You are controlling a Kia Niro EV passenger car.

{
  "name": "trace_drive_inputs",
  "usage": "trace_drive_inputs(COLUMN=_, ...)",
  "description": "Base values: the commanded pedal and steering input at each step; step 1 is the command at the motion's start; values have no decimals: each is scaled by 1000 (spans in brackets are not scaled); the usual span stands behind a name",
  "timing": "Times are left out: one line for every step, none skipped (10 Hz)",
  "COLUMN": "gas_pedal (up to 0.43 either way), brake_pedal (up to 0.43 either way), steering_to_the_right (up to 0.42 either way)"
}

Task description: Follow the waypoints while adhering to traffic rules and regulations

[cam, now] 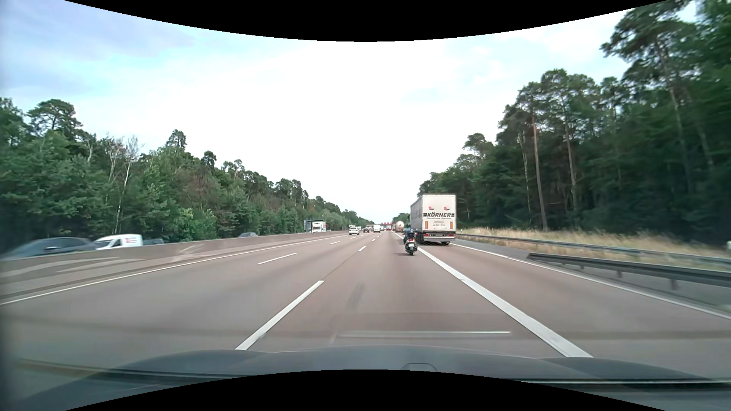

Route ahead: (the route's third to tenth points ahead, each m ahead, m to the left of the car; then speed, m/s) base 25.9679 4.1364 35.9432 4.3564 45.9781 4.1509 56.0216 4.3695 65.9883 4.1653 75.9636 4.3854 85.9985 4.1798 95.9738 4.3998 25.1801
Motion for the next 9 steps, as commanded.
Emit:
trace_drive_inputs(gas_pedal=67, brake_pedal=0, steering_to_the_right=-4)
trace_drive_inputs(gas_pedal=79, brake_pedal=0, steering_to_the_right=-4)
trace_drive_inputs(gas_pedal=79, brake_pedal=0, steering_to_the_right=-4)
trace_drive_inputs(gas_pedal=79, brake_pedal=0, steering_to_the_right=-4)
trace_drive_inputs(gas_pedal=87, brake_pedal=0, steering_to_the_right=-4)
trace_drive_inputs(gas_pedal=87, brake_pedal=0, steering_to_the_right=-5)
trace_drive_inputs(gas_pedal=98, brake_pedal=0, steering_to_the_right=-4)
trace_drive_inputs(gas_pedal=118, brake_pedal=0, steering_to_the_right=-4)
trace_drive_inputs(gas_pedal=130, brake_pedal=0, steering_to_the_right=-4)
